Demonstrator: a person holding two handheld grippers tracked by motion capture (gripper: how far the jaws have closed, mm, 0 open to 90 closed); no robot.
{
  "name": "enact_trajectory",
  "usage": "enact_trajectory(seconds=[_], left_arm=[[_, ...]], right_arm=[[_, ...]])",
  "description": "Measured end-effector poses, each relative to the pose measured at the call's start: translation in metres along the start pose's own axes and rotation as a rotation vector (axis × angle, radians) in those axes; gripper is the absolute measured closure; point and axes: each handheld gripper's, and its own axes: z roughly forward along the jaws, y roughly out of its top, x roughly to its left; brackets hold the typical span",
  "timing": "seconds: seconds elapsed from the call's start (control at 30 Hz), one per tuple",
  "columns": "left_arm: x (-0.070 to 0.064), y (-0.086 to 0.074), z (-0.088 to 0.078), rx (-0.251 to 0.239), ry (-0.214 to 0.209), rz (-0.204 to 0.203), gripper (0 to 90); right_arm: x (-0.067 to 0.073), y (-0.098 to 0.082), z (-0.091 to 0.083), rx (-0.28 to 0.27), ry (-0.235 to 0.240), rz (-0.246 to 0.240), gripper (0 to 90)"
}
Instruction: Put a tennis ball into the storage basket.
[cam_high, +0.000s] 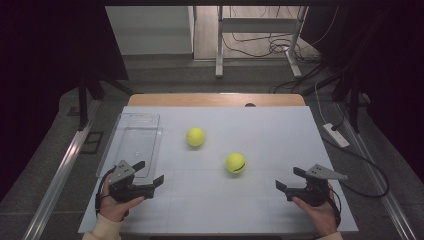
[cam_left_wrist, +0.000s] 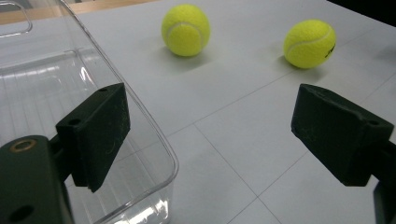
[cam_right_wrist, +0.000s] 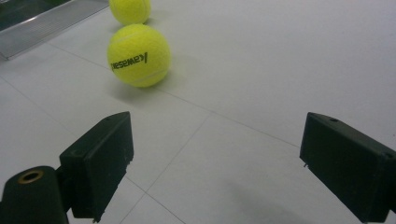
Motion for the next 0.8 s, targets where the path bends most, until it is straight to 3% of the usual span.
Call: enact_trajectory(seconds=[0.3, 0.8], left_arm=[[0.0009, 0.0004, -0.0022, -0.004, -0.001, -0.015, 11.8], [0.0008, 0.0007, -0.0033, -0.003, 0.017, -0.012, 11.1]], right_arm=[[0.0025, -0.0004, 0.0034, 0.021, -0.016, -0.031, 10.5], [0.0006, -0.0022, 0.0046, 0.027, -0.03, -0.028, 11.2]])
